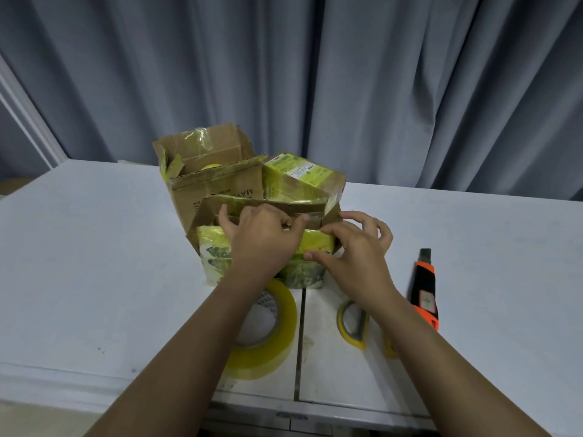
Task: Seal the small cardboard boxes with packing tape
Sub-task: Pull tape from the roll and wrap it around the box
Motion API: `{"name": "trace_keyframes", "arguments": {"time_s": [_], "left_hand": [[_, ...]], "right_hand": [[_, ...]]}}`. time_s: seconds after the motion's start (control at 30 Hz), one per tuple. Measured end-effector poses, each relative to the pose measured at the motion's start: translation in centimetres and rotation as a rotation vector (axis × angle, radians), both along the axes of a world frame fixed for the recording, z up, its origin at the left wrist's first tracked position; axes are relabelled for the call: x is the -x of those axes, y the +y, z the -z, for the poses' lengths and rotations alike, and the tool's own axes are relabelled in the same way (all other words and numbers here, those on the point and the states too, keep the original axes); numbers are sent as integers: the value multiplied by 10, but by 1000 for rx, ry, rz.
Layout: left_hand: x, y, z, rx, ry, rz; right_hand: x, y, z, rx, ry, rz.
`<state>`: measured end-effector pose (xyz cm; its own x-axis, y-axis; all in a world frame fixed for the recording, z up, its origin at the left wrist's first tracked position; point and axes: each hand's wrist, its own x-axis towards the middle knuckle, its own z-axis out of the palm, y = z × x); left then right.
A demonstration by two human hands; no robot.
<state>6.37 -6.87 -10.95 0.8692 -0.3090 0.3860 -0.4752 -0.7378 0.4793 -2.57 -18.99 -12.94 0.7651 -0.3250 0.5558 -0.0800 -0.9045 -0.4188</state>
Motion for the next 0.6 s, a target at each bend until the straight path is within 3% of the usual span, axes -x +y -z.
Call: {"name": "trace_keyframes", "arguments": {"time_s": [0.3, 0.6], "left_hand": [[-2, 7, -5, 93, 7, -48], [-10, 16, -14, 313, -22, -2]], "right_hand": [[-1, 3, 0, 6, -33, 16], [3, 4, -1, 22, -52, 5]]}}
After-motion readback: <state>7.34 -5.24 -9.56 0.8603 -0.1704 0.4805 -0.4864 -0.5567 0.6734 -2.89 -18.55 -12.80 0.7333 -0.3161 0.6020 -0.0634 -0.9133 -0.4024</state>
